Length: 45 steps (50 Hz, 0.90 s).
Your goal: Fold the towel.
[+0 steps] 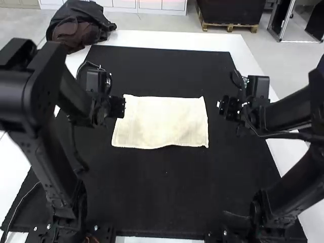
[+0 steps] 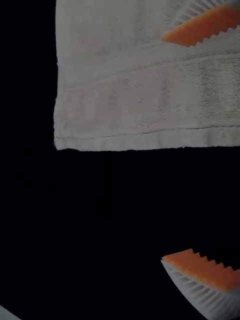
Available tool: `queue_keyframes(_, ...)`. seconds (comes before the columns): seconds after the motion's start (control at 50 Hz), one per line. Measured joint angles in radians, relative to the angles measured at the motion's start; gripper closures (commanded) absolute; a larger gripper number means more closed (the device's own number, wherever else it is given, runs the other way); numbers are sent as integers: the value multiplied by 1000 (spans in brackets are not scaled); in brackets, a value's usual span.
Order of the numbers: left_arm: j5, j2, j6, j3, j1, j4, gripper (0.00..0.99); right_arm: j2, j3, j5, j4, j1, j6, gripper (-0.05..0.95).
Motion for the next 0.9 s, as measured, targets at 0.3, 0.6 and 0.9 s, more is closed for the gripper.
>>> queue_keyframes(0.3, 0, 163, 43, 118, 0, 32, 38, 132, 68, 29, 29, 72, -8, -7)
queue_keyframes(0.6, 0, 249, 55, 196, 0, 51, 38, 322, 155, 24, 88, 90, -30, -7)
queue_keyframes(0.9, 4, 339, 55, 247, 28, 66, 38, 478, 239, 1, 124, 92, -42, -7)
